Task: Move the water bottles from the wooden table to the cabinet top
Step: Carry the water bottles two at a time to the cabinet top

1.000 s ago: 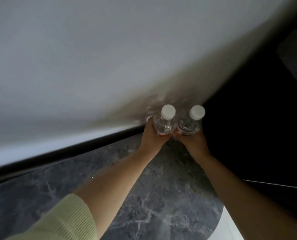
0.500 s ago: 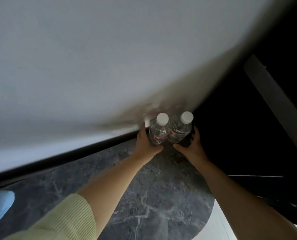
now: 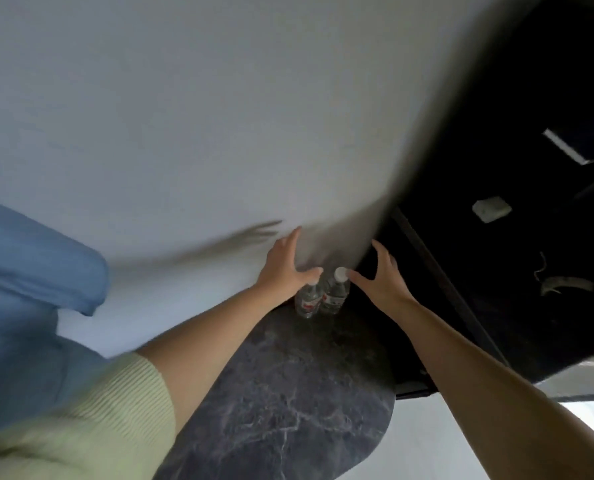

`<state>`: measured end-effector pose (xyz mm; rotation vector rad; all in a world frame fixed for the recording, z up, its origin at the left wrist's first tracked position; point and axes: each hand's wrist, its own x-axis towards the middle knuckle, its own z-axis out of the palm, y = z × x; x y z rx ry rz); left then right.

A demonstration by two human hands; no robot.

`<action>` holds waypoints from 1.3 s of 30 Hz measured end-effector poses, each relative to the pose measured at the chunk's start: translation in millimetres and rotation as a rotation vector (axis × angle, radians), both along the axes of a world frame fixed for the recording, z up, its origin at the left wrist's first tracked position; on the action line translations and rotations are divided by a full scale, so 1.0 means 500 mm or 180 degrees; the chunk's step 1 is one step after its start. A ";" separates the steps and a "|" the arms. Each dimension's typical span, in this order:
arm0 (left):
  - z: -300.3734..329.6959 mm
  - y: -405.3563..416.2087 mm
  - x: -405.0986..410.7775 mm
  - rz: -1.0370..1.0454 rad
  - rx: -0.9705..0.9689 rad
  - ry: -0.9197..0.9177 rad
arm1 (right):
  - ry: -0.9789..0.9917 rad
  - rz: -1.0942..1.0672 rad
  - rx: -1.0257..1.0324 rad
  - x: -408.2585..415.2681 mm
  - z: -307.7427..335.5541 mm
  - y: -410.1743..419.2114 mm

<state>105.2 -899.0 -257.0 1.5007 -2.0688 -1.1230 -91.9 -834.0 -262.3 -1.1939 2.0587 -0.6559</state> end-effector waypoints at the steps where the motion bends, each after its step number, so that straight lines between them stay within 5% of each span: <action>1: 0.035 -0.006 0.000 -0.0121 -0.0115 -0.0167 | 0.0127 0.0055 -0.0005 0.003 0.031 -0.004; 10: 0.331 -0.025 0.079 -0.0015 -0.1018 -0.1001 | 0.1211 0.0533 -0.0426 0.071 0.313 -0.054; 21: 0.420 0.164 0.245 0.0875 -0.1257 -0.1585 | 0.2112 0.1925 -0.0861 0.224 0.406 0.000; 39: 0.481 0.796 0.593 0.2984 -0.1003 -0.1694 | 0.1757 0.4507 -0.2767 0.731 0.521 0.422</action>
